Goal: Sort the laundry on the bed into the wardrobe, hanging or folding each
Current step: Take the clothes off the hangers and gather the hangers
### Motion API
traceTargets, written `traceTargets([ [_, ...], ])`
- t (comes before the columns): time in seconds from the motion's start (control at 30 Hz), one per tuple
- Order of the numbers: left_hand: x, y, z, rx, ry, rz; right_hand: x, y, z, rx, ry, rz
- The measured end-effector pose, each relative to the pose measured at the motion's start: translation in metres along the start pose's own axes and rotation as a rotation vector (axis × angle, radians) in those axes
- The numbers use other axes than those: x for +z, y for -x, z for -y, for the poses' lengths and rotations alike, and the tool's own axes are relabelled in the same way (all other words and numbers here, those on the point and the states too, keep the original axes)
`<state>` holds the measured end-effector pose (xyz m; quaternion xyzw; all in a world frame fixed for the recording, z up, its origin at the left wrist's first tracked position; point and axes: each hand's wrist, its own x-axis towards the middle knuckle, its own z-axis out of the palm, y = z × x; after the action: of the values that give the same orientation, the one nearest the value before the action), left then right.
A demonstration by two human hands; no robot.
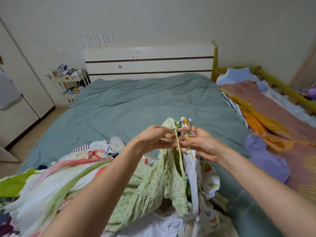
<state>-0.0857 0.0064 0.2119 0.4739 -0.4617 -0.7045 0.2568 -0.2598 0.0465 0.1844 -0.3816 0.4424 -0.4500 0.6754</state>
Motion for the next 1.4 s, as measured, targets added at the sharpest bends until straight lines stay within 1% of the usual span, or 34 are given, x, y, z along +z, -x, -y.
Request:
traceTargets([
  [0.07, 0.002, -0.005, 0.001, -0.001, -0.044, -0.016, -0.004, -0.001, -0.003, -0.038, 0.011, -0.02],
  [0.13, 0.003, -0.014, 0.003, 0.052, -0.152, -0.024, -0.011, -0.001, -0.002, -0.07, 0.077, -0.073],
  [0.2, 0.004, -0.021, 0.008, 0.119, -0.201, -0.007, -0.018, 0.001, 0.0, -0.104, 0.137, -0.123],
  [0.27, 0.006, -0.028, 0.018, 0.151, -0.189, 0.011, -0.021, 0.004, -0.002, -0.12, 0.153, -0.156],
  [0.37, 0.012, -0.038, 0.035, 0.166, -0.144, 0.02, -0.027, 0.004, -0.011, -0.098, 0.104, -0.209],
  [0.43, 0.01, -0.046, 0.047, 0.15, -0.146, -0.018, -0.042, 0.003, -0.016, -0.097, 0.126, -0.307],
  [0.5, 0.007, -0.053, 0.058, 0.129, -0.206, -0.047, -0.063, 0.004, -0.013, -0.106, 0.187, -0.45],
  [0.57, 0.012, -0.061, 0.064, 0.119, -0.259, -0.05, -0.084, 0.01, -0.004, -0.128, 0.357, -0.64],
  [0.63, 0.028, -0.066, 0.064, 0.124, -0.278, -0.016, -0.105, 0.02, 0.007, -0.175, 0.652, -0.83],
  [0.7, 0.052, -0.072, 0.06, 0.138, -0.315, 0.052, -0.126, 0.037, 0.023, -0.184, 0.939, -0.992],
  [0.77, 0.075, -0.076, 0.057, 0.161, -0.378, 0.125, -0.143, 0.063, 0.047, -0.18, 1.126, -1.101],
  [0.83, 0.089, -0.08, 0.054, 0.186, -0.458, 0.165, -0.156, 0.089, 0.074, -0.21, 1.351, -1.166],
  [0.9, 0.097, -0.083, 0.054, 0.199, -0.511, 0.157, -0.163, 0.105, 0.092, -0.228, 1.57, -1.162],
  [0.97, 0.101, -0.087, 0.059, 0.193, -0.546, 0.122, -0.168, 0.105, 0.093, -0.207, 1.647, -1.109],
  [1.03, 0.104, -0.089, 0.069, 0.173, -0.581, 0.1, -0.173, 0.095, 0.074, -0.159, 1.563, -1.022],
  [1.17, 0.104, -0.101, 0.104, 0.134, -0.661, 0.044, -0.198, 0.067, -0.006, 0.031, 1.337, -0.845],
  [1.23, 0.1, -0.108, 0.129, 0.074, -0.668, 0.001, -0.208, 0.054, -0.047, 0.09, 1.195, -0.786],
  [1.3, 0.093, -0.112, 0.154, 0.009, -0.689, -0.049, -0.211, 0.042, -0.082, 0.131, 1.093, -0.689],
  [1.4, 0.08, -0.112, 0.191, -0.071, -0.685, -0.118, -0.213, 0.023, -0.122, 0.186, 0.937, -0.566],
])
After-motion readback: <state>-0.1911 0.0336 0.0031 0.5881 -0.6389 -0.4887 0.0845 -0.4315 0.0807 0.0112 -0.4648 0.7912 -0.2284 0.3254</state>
